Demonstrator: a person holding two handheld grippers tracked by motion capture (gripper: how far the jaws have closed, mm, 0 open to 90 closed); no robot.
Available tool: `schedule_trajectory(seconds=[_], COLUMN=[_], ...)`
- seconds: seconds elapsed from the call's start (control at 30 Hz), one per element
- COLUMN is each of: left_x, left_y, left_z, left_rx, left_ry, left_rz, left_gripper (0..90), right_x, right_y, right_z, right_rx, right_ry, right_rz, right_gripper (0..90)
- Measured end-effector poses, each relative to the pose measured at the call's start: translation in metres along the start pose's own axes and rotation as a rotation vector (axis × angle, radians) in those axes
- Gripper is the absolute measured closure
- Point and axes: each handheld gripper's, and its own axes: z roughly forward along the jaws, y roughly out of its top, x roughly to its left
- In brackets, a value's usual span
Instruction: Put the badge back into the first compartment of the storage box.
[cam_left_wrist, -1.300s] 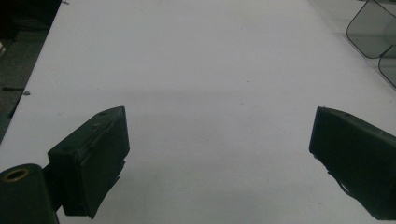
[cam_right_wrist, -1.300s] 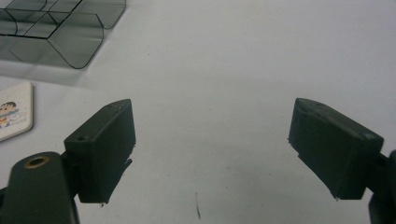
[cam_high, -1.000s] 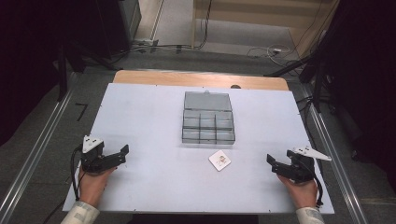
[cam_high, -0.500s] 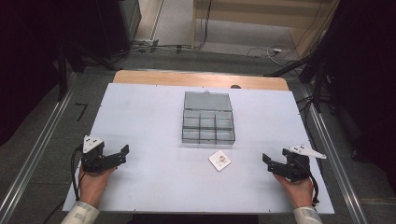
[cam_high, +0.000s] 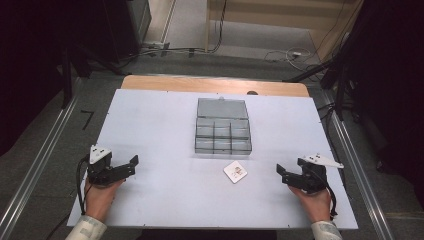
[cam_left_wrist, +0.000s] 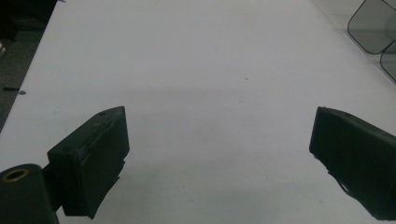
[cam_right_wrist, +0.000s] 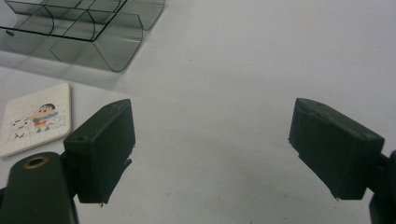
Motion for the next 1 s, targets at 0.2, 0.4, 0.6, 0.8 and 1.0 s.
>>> schedule_trajectory(seconds=[0.2, 0.4, 0.6, 0.8, 1.0], left_x=[0.000, 0.000, 0.000, -0.001, -0.001], left_y=[0.000, 0.000, 0.000, 0.000, 0.000], left_z=[0.000, 0.001, 0.001, 0.001, 0.001], left_rx=[0.002, 0.004, 0.003, 0.004, 0.004], left_ry=[0.000, -0.001, -0.002, 0.000, 0.000], left_rz=[0.000, -0.001, -0.002, 0.001, 0.003], left_gripper=[5.2, 5.2, 5.2, 5.2, 5.2], right_x=[0.003, 0.010, 0.016, 0.020, 0.027], right_y=[0.001, 0.002, 0.003, 0.004, 0.005], right_z=[0.002, 0.006, 0.010, 0.012, 0.016], right_rx=[0.001, 0.009, 0.012, 0.018, 0.019], right_ry=[0.006, 0.021, 0.030, 0.036, 0.051], right_rz=[-0.005, -0.022, -0.034, -0.045, -0.054], right_gripper=[13.0, 13.0, 13.0, 13.0, 13.1])
